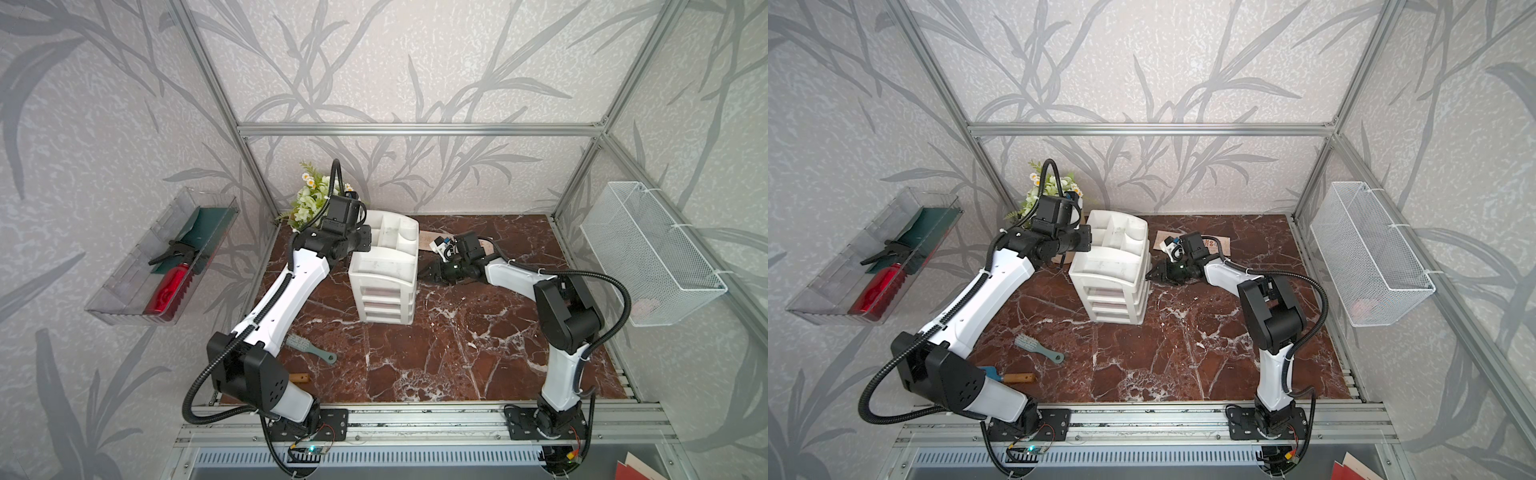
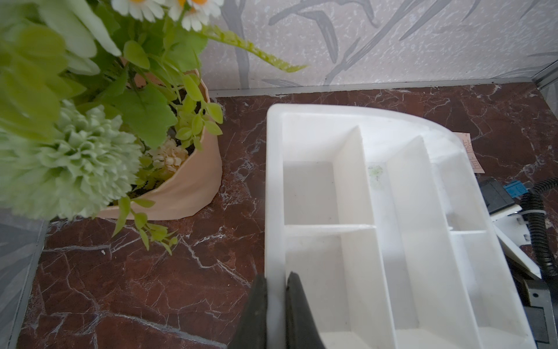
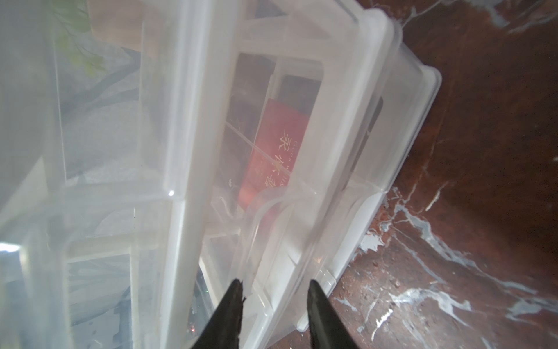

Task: Take the postcards out of the drawer
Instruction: Close the drawer in the storage box, then open the drawer in the storage box.

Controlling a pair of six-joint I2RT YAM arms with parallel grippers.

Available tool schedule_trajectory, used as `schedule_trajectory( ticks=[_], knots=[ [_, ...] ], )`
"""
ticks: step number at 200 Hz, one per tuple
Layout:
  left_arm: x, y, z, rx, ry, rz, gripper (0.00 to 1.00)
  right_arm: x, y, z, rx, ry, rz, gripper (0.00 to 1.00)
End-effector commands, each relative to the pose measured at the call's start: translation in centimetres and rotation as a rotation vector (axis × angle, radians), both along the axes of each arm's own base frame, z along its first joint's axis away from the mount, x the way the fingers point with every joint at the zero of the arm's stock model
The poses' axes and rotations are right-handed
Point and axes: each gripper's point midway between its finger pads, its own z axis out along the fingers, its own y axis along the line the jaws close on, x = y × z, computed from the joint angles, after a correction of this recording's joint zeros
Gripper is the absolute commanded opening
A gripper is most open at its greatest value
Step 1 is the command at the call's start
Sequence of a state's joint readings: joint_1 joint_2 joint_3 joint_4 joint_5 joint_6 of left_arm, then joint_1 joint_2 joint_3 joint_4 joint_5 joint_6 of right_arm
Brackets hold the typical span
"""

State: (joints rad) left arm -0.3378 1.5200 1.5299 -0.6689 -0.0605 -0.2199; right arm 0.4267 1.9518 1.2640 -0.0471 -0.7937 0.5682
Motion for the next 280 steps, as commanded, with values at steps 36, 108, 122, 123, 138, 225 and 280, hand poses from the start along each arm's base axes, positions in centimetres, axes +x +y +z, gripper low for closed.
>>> schedule_trajectory(
  ticks=[36, 108, 122, 123, 138, 225, 280],
  knots=[
    [-1.7, -0.3, -3.2, 0.040, 0.118, -0.026, 0.00, 0.1, 0.2, -2.4, 0.067, 0.039, -0.020, 0.42],
    [-1.8, -0.2, -3.8, 0.050, 0.140, -0.025, 0.00, 0.1, 0.8, -3.5, 0.161, 0.066, -0.029, 0.45],
    [-1.8, -0.2, -3.8, 0.048, 0.142, -0.026, 0.00, 0.1, 0.9, -3.8, 0.178, 0.075, -0.032, 0.46],
    [-1.8, -0.2, -3.8, 0.048, 0.142, -0.026, 0.00, 0.1, 0.9, -3.8, 0.180, 0.076, -0.032, 0.46],
    [-1.8, -0.3, -3.9, 0.048, 0.144, -0.027, 0.00, 0.0, 1.0, -4.2, 0.197, 0.090, -0.037, 0.47],
    [-1.8, -0.4, -4.2, 0.046, 0.152, -0.031, 0.00, 0.0, 1.5, -5.7, 0.314, 0.125, -0.061, 0.48],
    [-1.8, -0.5, -4.2, 0.042, 0.155, -0.035, 0.00, 0.3, 2.0, -5.6, 0.418, 0.140, -0.069, 0.48]
  ],
)
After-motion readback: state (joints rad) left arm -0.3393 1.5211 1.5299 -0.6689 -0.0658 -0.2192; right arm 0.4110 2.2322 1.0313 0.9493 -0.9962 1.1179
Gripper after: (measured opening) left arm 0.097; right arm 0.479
